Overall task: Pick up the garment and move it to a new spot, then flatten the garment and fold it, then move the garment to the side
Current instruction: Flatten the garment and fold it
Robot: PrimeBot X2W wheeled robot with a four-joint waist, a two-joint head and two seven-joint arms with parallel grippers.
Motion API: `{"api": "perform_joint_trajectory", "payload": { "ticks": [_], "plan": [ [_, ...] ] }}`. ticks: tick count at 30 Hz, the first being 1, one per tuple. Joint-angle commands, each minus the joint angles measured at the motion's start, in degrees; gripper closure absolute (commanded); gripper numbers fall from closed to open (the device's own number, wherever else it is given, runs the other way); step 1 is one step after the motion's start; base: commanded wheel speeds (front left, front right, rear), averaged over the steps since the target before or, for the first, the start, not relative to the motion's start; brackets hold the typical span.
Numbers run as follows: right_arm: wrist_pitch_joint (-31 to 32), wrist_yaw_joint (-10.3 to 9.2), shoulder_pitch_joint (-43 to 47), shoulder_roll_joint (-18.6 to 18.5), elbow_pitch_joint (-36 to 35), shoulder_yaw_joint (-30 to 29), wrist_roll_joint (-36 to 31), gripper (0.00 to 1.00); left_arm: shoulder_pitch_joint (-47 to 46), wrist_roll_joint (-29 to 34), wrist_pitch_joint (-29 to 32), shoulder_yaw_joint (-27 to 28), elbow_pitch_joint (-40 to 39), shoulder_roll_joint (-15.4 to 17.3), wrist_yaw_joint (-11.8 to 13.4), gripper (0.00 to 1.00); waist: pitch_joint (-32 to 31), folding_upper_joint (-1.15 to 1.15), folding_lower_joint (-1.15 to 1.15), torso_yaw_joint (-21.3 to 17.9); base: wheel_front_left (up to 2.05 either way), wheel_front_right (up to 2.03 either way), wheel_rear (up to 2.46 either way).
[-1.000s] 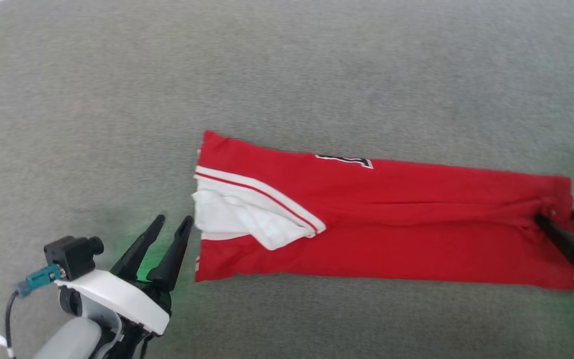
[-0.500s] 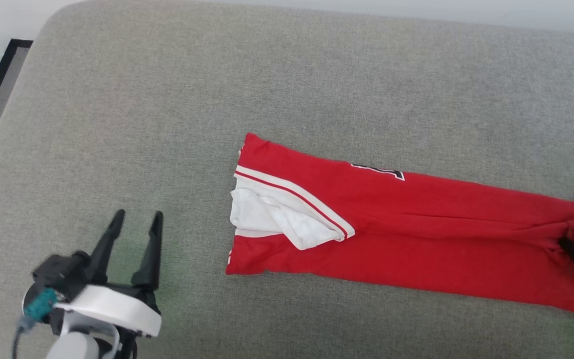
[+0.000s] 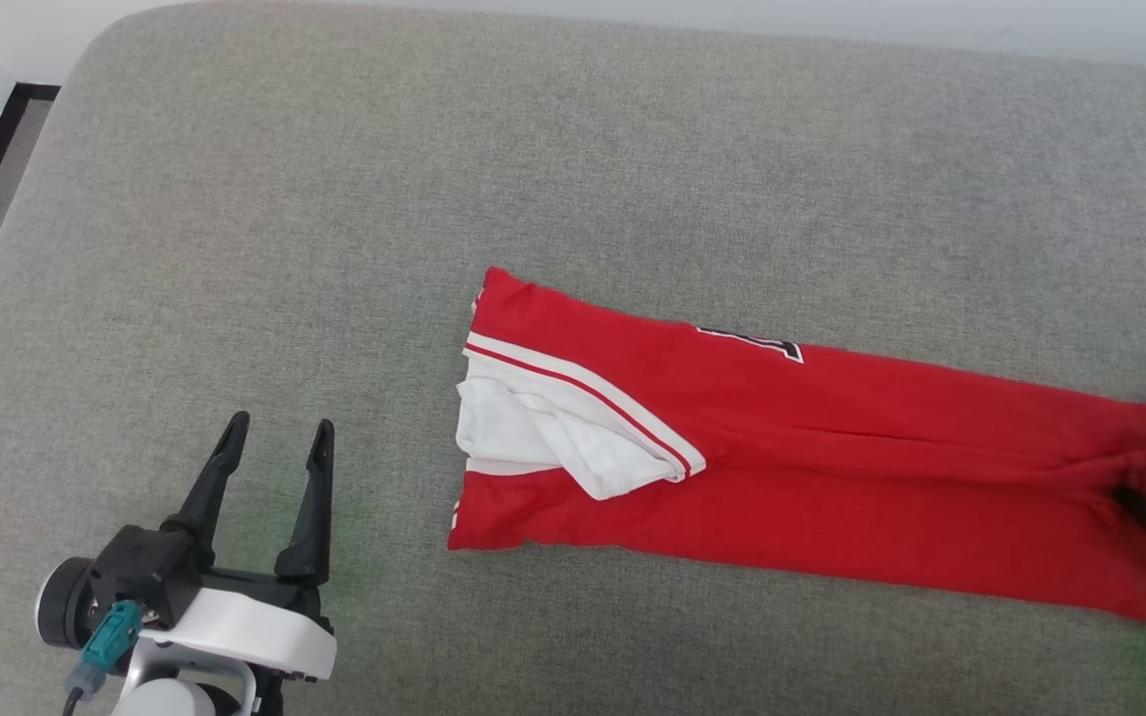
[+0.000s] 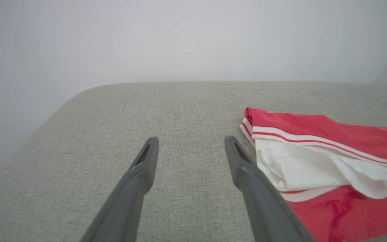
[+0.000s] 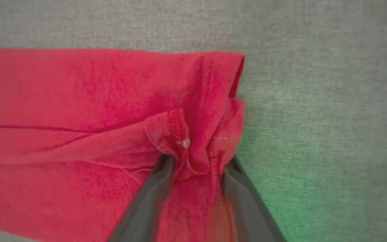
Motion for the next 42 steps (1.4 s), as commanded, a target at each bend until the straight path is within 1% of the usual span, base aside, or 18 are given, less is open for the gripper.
{"api": "perform_joint_trajectory", "payload": {
  "ticks": [1,6,9,14,20,23,27,30,31,36,39,42],
  "plan": [
    [2.0,0.04,2.3,2.7,2.7,2.2,0.5,1.00,0.1,0.8,-0.1,0.0,-0.2,0.1,0.1,0.00,0.1,0.00,0.00,0.0,0.00,0.00,0.00],
    [1.0,0.01,1.0,1.8,2.7,1.1,0.4,1.00,0.0,1.2,-0.1,-0.5,-0.7,0.1,0.1,0.00,0.1,0.00,0.00,-0.1,0.00,0.00,0.00],
    [0.7,0.00,0.3,1.2,2.4,0.0,0.7,1.00,0.7,-0.5,-0.1,-0.8,-1.3,0.0,0.1,0.00,-0.1,0.00,0.00,-0.6,0.00,0.00,0.00],
    [0.0,-0.14,-0.4,-0.4,1.9,-2.0,1.1,1.00,0.8,-1.4,-0.1,-1.1,-1.2,0.3,0.1,0.00,-0.4,0.00,0.00,-1.3,0.00,0.00,0.00],
    [-0.7,-0.10,-0.4,-3.2,1.0,-4.8,1.1,1.00,0.8,-2.1,-0.1,-1.3,-1.3,1.2,0.1,0.00,-0.5,0.00,0.00,-3.2,0.00,0.00,0.00],
    [-0.5,-0.06,-0.5,-4.8,1.2,-7.5,1.2,1.00,1.0,-1.9,-0.1,-0.8,-1.6,1.4,0.1,0.00,-0.4,0.00,0.00,-4.3,0.00,0.00,0.00],
    [-0.8,-0.02,-0.8,-7.7,2.7,-11.4,0.6,1.00,0.9,-1.9,-0.1,0.2,-2.0,1.9,0.1,0.00,0.4,0.00,0.00,-5.9,0.00,0.00,0.00],
    [-1.5,-0.01,-1.7,-10.0,5.6,-15.8,-0.4,1.00,0.0,-1.6,-0.1,-0.3,-1.9,2.3,0.1,0.00,1.2,0.00,0.00,-6.7,0.00,0.00,0.00],
    [-1.9,0.00,-2.1,-11.4,7.8,-18.4,-1.5,1.00,-0.6,-1.6,-0.1,-0.3,-2.0,2.4,0.1,0.00,1.8,0.00,0.00,-7.1,0.00,0.00,0.00],
    [-3.6,0.00,-2.9,-16.1,12.6,-21.6,-4.6,1.00,-1.7,-2.6,-0.1,-0.3,-2.6,2.7,0.1,0.00,3.2,0.00,0.00,-8.0,0.00,0.00,0.00],
    [-4.7,0.01,-4.1,-16.8,14.2,-22.0,-4.7,1.00,-2.2,-2.8,-0.1,-0.4,-2.7,2.8,0.1,0.00,3.5,0.00,0.00,-8.3,0.00,0.00,0.00],
    [-5.1,0.01,-5.6,-16.1,13.8,-21.1,-3.1,1.00,-2.3,-2.5,-0.1,-0.5,-2.7,2.8,0.1,0.00,3.4,0.00,0.00,-8.6,0.00,0.00,0.00]
  ]
}}
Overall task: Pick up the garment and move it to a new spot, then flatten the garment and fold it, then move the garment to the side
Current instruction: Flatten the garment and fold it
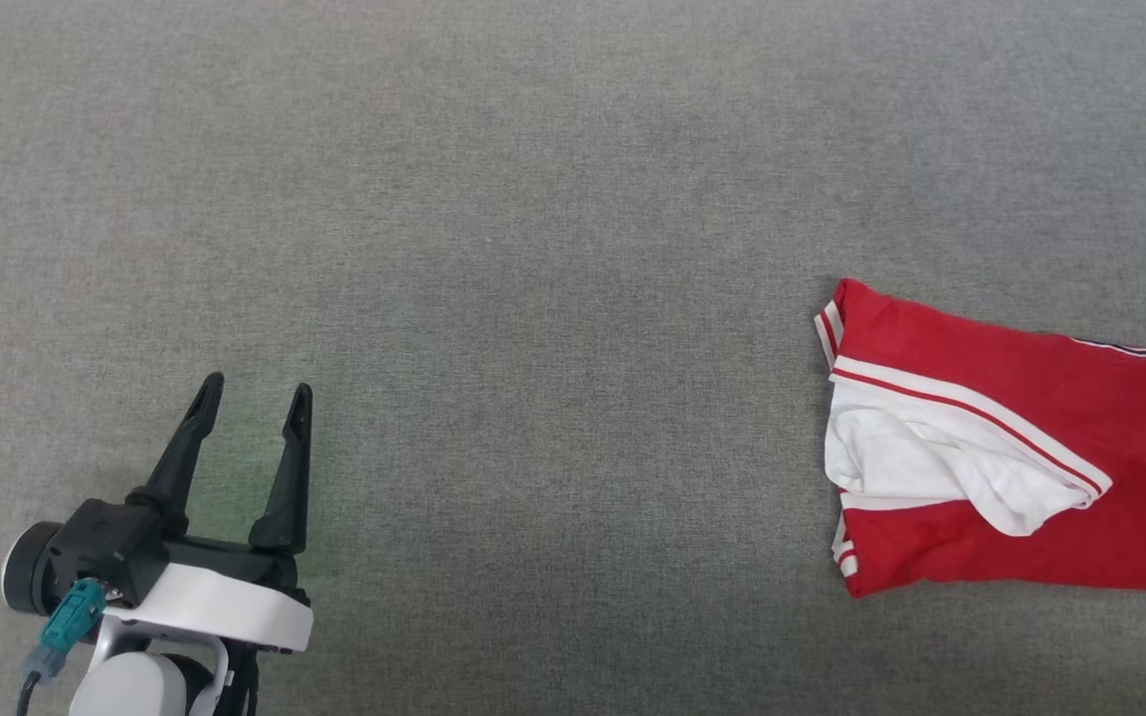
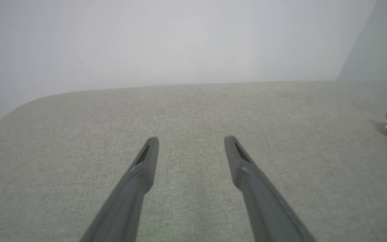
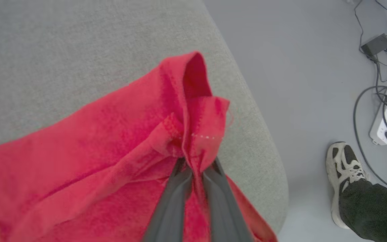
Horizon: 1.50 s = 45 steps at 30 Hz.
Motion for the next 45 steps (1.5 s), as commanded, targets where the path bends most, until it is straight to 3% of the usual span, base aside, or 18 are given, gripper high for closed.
{"api": "perform_joint_trajectory", "payload": {
  "ticks": [1,6,15,26,36,44,45],
  "plan": [
    [-0.4,-0.02,-0.9,0.8,-0.8,1.1,1.5,1.00,-0.7,-0.3,-0.1,0.0,-0.2,-0.1,0.1,0.00,-0.3,0.00,0.00,-0.2,0.00,0.00,0.00],
    [0.4,-0.02,0.7,2.3,-6.3,6.1,5.3,1.00,0.0,-0.3,-0.1,-0.1,-0.2,-0.6,0.1,0.00,-1.3,0.00,0.00,-0.4,0.00,0.00,0.00],
    [6.6,-0.01,3.2,9.4,-26.7,16.3,12.9,1.00,0.8,-1.4,-0.1,-0.7,0.2,-1.1,0.1,0.00,-2.5,0.00,0.00,0.3,0.00,0.00,0.00],
    [11.6,-0.01,4.4,14.9,-39.0,28.4,14.5,1.00,-0.5,-4.4,-0.1,-1.4,1.4,-1.8,0.1,0.00,-2.7,0.00,0.00,3.1,0.00,0.00,0.00],
    [10.5,-0.01,2.0,16.6,-38.0,38.3,11.9,1.00,-2.5,-4.9,-0.1,-2.3,2.6,-2.7,0.1,0.00,-1.7,0.00,0.00,4.5,0.00,0.00,0.00],
    [5.6,-0.01,0.7,16.1,-32.1,40.2,11.7,1.00,-3.4,-5.1,-0.1,-2.4,2.9,-2.6,0.1,0.00,-1.7,0.00,0.00,4.9,0.00,0.00,0.00],
    [4.6,-0.01,0.6,16.5,-31.3,39.9,12.3,0.77,-3.3,-5.1,-0.1,-2.3,2.9,-2.5,0.1,0.00,-1.9,0.00,0.00,4.8,0.00,0.00,0.00]
  ]
}}
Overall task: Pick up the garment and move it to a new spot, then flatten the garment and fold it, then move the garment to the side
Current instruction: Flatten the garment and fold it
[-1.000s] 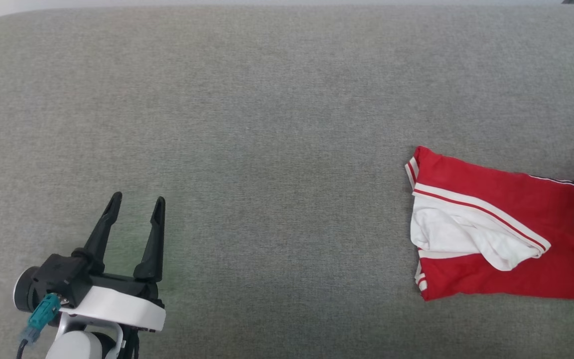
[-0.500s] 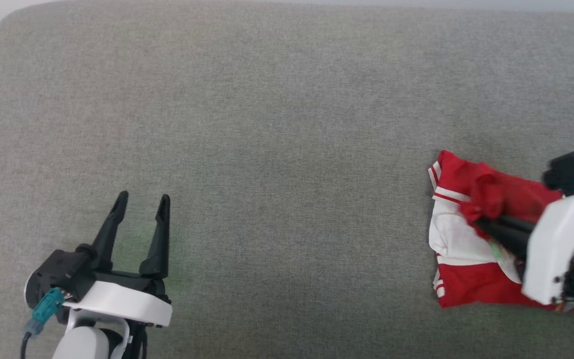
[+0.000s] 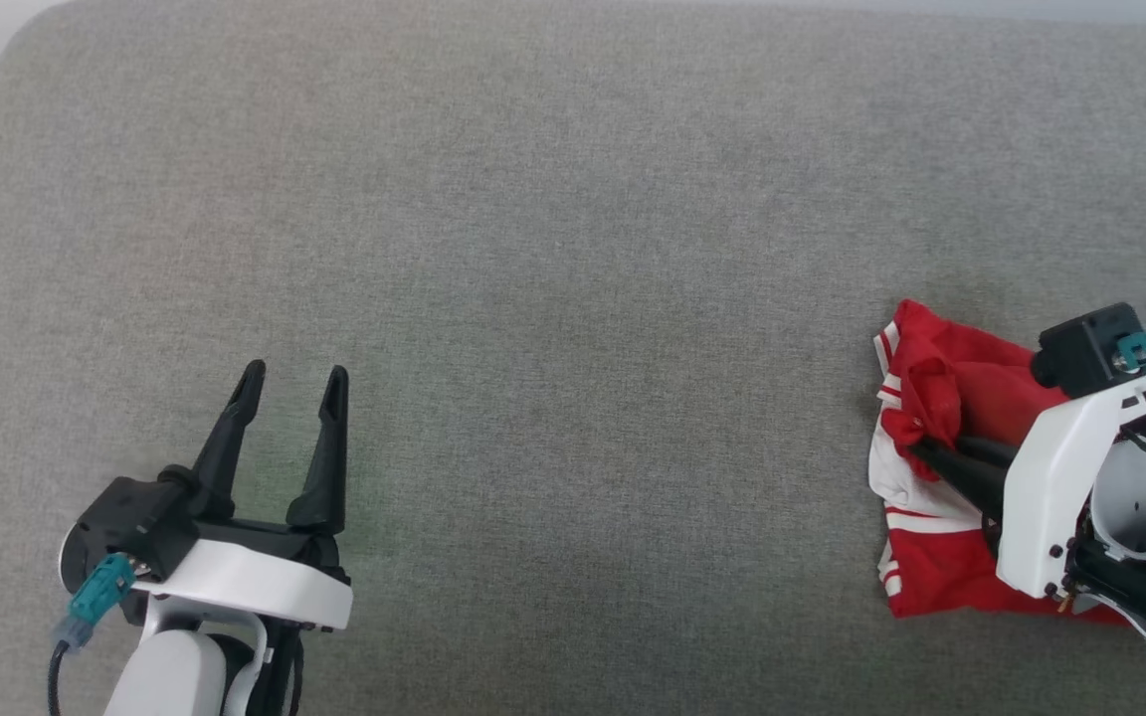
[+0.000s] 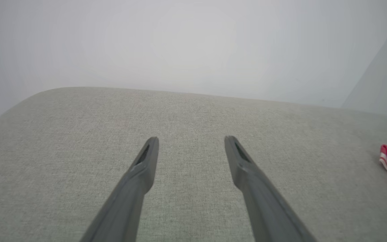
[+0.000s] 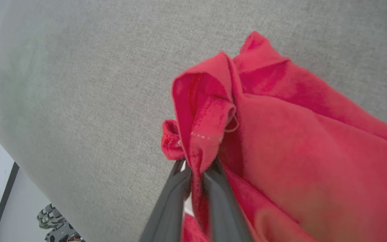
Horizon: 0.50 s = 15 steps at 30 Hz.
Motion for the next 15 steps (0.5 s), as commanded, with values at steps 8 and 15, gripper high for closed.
{"api": "perform_joint_trajectory", "payload": {
  "ticks": [8,15],
  "plan": [
    [-4.4,0.00,-0.6,0.2,0.9,-2.9,3.9,0.00,2.2,0.0,-0.1,1.4,0.6,1.0,0.1,0.00,-2.8,0.00,0.00,-2.2,0.00,0.00,0.00],
    [-8.4,0.00,-0.2,-1.9,1.4,-4.5,7.7,0.00,3.6,-0.3,-0.1,0.7,1.4,0.9,0.1,0.00,-5.5,0.00,0.00,-4.0,0.00,0.00,0.00]
  ]
}}
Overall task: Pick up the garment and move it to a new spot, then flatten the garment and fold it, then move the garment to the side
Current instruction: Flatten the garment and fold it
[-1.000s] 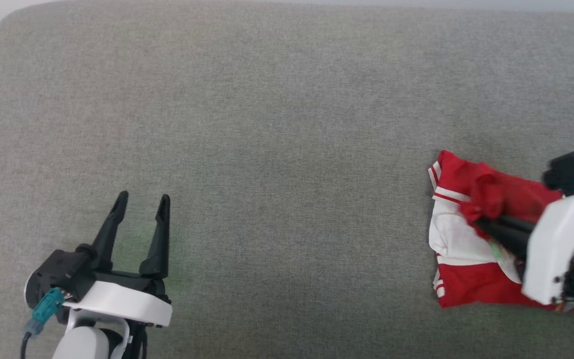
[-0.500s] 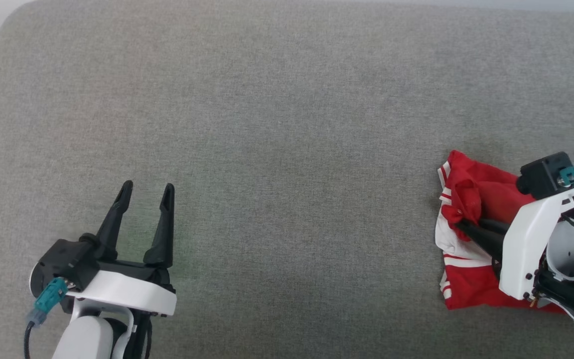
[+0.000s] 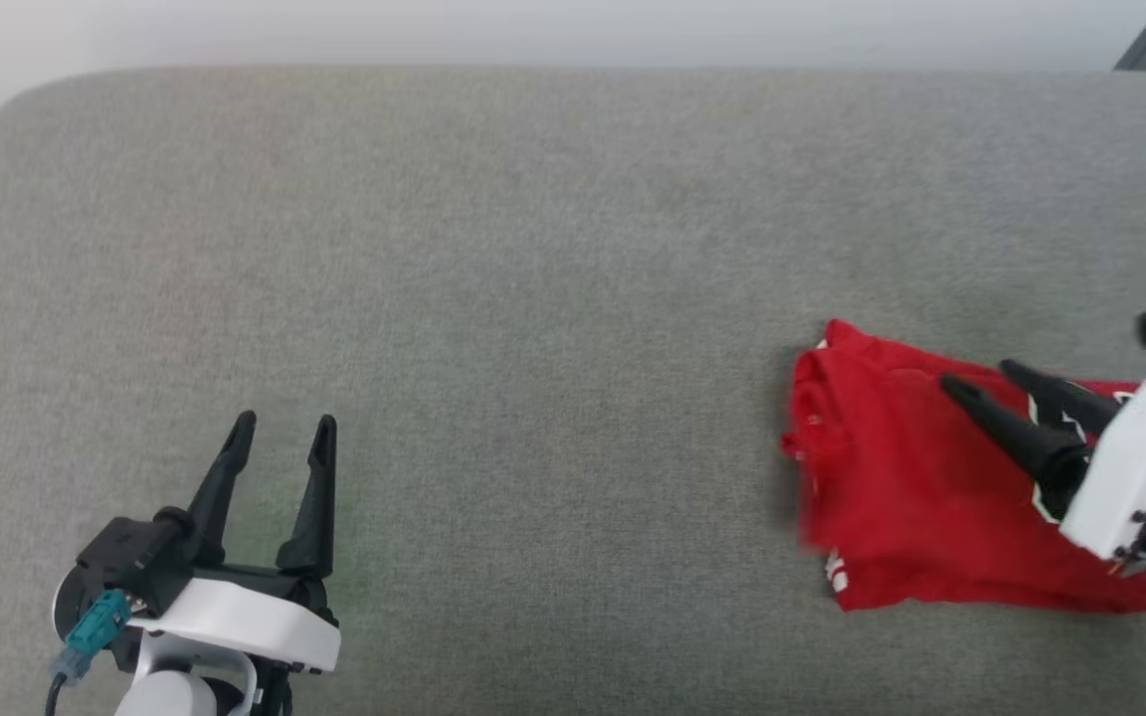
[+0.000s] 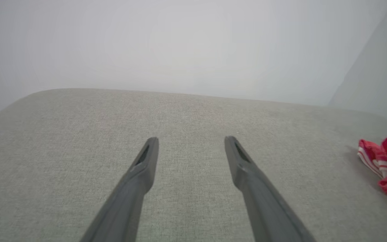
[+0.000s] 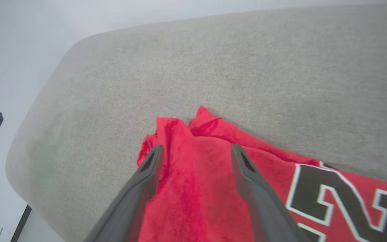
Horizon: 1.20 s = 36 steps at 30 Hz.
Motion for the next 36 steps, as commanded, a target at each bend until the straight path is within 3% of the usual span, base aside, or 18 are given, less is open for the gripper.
{"api": "perform_joint_trajectory", "payload": {
  "ticks": [1,6,13,21,30,36],
  "plan": [
    [-0.9,0.00,0.2,-0.2,0.3,-0.3,0.3,0.00,0.3,-0.2,-0.1,0.0,0.1,0.0,0.1,0.00,-1.0,0.00,0.00,-0.7,0.00,0.00,0.00],
    [-11.1,0.00,0.9,-2.9,5.5,0.6,-2.8,0.00,1.2,-1.2,-0.1,-0.3,0.9,-0.7,0.1,0.00,-3.2,0.00,0.00,-1.6,0.00,0.00,0.00],
    [-32.1,0.00,1.4,-4.9,15.3,4.6,-5.8,0.00,1.6,-1.8,-0.1,0.5,3.2,-2.1,0.1,0.00,-5.7,0.00,0.00,-2.5,0.00,0.00,0.00],
    [-53.0,0.00,1.4,-2.7,25.3,4.7,-13.0,0.00,3.2,-1.2,-0.1,1.5,3.5,-2.1,0.1,0.00,-8.1,0.00,0.00,-2.9,0.00,0.00,0.00],
    [-54.5,0.00,5.9,0.8,20.8,0.7,-19.3,0.00,7.4,1.1,-0.1,3.3,-0.9,-1.7,0.1,0.00,-8.7,0.00,0.00,-2.4,0.00,0.00,0.00],
    [-54.5,0.00,11.2,2.7,16.2,-4.2,-21.3,0.00,11.0,1.7,-0.1,5.4,-3.5,-3.1,0.1,0.00,-8.3,0.00,0.00,-1.7,0.00,0.00,0.00]
  ]
}}
